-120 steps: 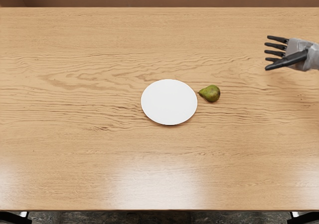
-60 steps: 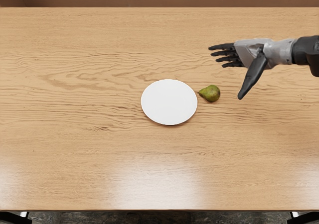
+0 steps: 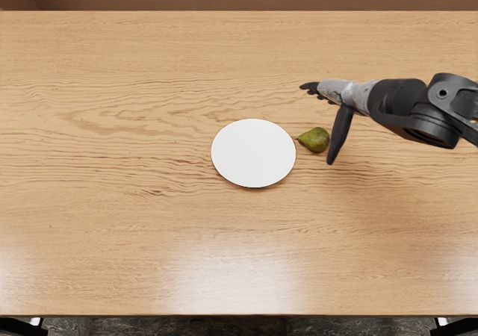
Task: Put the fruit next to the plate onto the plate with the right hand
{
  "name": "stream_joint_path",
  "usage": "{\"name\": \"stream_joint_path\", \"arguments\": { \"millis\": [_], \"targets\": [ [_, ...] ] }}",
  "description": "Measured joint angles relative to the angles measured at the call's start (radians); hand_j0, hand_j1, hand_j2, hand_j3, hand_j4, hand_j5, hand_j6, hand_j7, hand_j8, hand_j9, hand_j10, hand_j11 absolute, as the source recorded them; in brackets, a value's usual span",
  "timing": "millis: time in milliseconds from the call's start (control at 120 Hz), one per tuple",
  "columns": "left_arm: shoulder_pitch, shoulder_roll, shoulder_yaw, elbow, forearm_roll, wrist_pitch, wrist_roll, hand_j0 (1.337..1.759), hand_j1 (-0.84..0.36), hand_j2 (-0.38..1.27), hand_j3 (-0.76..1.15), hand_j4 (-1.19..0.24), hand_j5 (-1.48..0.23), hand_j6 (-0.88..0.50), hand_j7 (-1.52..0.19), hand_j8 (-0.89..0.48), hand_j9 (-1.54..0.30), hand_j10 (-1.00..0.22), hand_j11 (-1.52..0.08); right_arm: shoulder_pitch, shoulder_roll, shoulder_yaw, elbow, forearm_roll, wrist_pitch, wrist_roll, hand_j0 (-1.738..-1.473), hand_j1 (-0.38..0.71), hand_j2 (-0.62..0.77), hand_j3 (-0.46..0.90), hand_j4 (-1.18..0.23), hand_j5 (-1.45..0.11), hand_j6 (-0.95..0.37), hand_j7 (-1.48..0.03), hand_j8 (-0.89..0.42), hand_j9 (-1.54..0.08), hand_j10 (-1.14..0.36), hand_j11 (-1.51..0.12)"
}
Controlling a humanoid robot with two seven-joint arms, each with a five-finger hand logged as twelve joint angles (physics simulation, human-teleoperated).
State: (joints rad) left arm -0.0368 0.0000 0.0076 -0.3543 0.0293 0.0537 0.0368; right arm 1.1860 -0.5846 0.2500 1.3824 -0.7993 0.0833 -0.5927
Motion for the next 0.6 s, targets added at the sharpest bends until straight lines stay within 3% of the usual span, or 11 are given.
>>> {"name": "stream_joint_path", "arguments": {
  "millis": [192, 383, 600],
  "targets": [
    [0.0, 0.0, 0.0, 0.0, 0.0, 0.0, 0.0, 1.658, 0.33, 0.0, 0.0, -0.02, -0.02, -0.02, -0.02, -0.02, -0.02, -0.02, -0.02, 0.029, 0.075, -0.121, -0.016, -0.056, -0.165, -0.015, -1.658, -0.35, 0.0, 0.0, 0.0, 0.0, 0.0, 0.0, 0.0, 0.0, 0.0, 0.0],
    [0.0, 0.0, 0.0, 0.0, 0.0, 0.0, 0.0, 1.658, 0.33, 0.0, 0.0, -0.02, -0.02, -0.02, -0.02, -0.02, -0.02, -0.02, -0.02, 0.053, 0.201, -0.258, -0.176, -0.097, -0.25, -0.018, -1.658, -0.35, 0.0, 0.0, 0.0, 0.0, 0.0, 0.0, 0.0, 0.0, 0.0, 0.0],
    [0.0, 0.0, 0.0, 0.0, 0.0, 0.0, 0.0, 1.658, 0.33, 0.0, 0.0, -0.02, -0.02, -0.02, -0.02, -0.02, -0.02, -0.02, -0.02, 0.033, 0.273, -0.291, -0.264, -0.112, -0.36, -0.006, -1.658, -0.35, 0.0, 0.0, 0.0, 0.0, 0.0, 0.0, 0.0, 0.0, 0.0, 0.0]
  ]
}}
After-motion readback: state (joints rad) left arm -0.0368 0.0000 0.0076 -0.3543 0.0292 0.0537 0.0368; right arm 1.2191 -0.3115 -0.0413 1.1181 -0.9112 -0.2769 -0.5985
